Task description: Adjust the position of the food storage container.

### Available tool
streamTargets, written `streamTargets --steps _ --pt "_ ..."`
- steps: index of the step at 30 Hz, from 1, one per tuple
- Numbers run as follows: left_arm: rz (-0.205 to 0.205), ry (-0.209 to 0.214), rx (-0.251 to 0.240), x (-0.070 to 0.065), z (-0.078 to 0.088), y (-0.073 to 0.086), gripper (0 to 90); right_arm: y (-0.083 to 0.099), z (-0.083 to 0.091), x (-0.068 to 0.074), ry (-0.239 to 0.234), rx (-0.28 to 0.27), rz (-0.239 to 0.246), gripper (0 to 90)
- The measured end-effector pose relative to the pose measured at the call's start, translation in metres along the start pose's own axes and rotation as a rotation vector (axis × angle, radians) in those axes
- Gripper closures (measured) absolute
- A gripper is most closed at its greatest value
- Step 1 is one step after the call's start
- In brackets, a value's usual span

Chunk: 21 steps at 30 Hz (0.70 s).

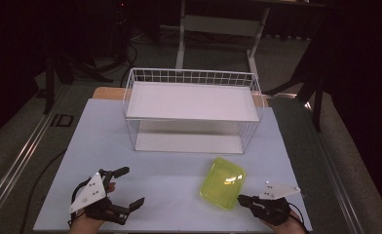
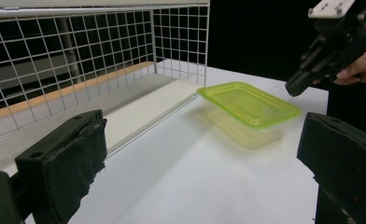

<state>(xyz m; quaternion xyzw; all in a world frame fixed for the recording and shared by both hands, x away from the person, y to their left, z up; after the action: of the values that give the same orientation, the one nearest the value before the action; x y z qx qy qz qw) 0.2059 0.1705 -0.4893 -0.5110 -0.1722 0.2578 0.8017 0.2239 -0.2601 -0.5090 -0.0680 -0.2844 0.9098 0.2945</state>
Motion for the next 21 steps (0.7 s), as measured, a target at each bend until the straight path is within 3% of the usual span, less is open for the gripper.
streamTargets --steps 4,8,13,21 --pt "-0.019 0.001 0.010 -0.002 -0.002 0.000 2.3 0.009 -0.007 -0.002 0.011 0.059 0.018 90.0" --pt "-0.020 0.006 0.014 -0.003 -0.003 0.000 2.3 0.012 -0.022 -0.005 -0.016 0.110 0.040 90.0" --pt "-0.021 0.003 0.012 -0.002 -0.002 0.000 2.3 0.006 -0.037 -0.007 -0.042 0.127 0.057 90.0" --pt "-0.021 0.000 0.012 -0.002 -0.001 0.000 2.3 -0.013 -0.052 0.003 -0.050 0.134 0.105 90.0"
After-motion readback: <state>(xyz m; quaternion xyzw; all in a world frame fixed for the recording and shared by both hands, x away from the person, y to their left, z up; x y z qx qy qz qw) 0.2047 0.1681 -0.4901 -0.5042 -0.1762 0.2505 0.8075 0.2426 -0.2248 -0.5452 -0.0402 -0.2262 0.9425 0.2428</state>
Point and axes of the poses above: each handheld gripper's, and its own axes: z roughly backward along the jaws, y roughly out of its underside, x roughly to its left, the point moved 3 cm from there along -z, roughly forward along the jaws, and after that the axes turned 14 degrees about x, right-handed, at the moved point
